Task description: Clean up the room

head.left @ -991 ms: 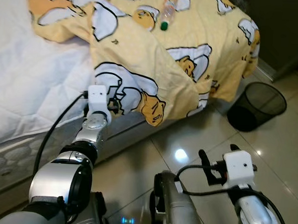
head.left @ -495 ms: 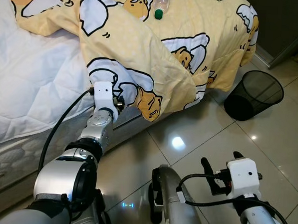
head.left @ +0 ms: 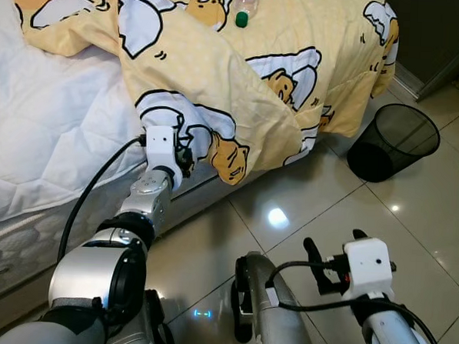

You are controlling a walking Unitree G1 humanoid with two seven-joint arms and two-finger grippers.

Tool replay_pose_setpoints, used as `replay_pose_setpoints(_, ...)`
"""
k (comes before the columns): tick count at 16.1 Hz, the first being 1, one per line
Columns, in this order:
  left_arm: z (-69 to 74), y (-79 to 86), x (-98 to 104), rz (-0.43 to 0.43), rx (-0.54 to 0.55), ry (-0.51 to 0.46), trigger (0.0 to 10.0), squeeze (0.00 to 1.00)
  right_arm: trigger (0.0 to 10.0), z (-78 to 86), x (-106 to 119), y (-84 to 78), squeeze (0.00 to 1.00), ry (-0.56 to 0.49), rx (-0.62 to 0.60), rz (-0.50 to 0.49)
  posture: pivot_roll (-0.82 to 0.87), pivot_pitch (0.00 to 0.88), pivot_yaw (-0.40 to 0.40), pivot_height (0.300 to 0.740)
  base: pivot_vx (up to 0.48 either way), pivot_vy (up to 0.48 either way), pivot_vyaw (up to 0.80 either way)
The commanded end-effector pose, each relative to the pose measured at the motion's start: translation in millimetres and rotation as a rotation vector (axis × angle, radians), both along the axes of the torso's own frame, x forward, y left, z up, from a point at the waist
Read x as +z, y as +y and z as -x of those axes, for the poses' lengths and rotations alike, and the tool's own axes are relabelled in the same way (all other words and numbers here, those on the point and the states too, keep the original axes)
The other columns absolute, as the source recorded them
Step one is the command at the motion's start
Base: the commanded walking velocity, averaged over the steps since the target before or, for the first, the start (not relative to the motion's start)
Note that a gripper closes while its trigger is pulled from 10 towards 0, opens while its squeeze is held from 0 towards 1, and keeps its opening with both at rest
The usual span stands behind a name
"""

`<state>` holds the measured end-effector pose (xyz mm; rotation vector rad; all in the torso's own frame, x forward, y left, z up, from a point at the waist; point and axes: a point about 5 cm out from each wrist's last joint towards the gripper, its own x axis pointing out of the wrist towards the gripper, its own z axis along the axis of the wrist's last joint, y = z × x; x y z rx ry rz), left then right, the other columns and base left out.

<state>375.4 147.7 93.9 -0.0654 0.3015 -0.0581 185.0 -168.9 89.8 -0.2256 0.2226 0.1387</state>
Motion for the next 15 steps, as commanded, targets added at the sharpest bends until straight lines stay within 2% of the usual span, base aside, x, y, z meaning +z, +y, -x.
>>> replay_pose_setpoints(1,8.3,-3.9,-15,-0.014,-0.05,0.05,0.0,0.0,10.0,2.7,-6,-3.9,0.0,0.034,-0.023,-0.002,-0.41,0.245,-0.035,0.63,0.0,0.0,0.0)
replay_pose_setpoints(4,10.2,-8.1,-17,-0.015,-0.103,0.05,0.0,0.0,10.0,1.0,-8,2.3,0.0,0.032,-0.011,-0.017,-0.39,0.244,-0.03,0.63,0.0,0.0,0.0)
replay_pose_setpoints(8,10.6,-4.6,-19,-0.036,-0.091,0.07,0.0,0.0,10.0,-3.1,-7,6.6,0.0,0.021,0.002,-0.036,-0.38,0.236,-0.025,0.63,0.0,0.0,0.0)
replay_pose_setpoints(9,10.7,-4.7,-19,-0.047,-0.096,0.074,10.0,0.0,10.0,-5.0,-7,8.4,0.0,0.02,0.023,-0.049,-0.38,0.238,-0.022,0.63,0.0,0.0,0.0)
replay_pose_setpoints(11,11.5,-2.8,-20,-0.052,-0.094,0.072,10.0,0.0,10.0,-6.6,-5,23.3,0.0,0.045,0.191,-0.084,-0.37,0.239,-0.025,0.63,0.0,0.0,0.0)
replay_pose_setpoints(15,11.3,-4.9,-19,-0.067,-0.104,0.051,10.0,0.0,10.0,-8.6,-5,25.6,0.0,0.067,0.241,-0.094,-0.36,0.234,-0.033,0.63,0.0,0.0,0.0)
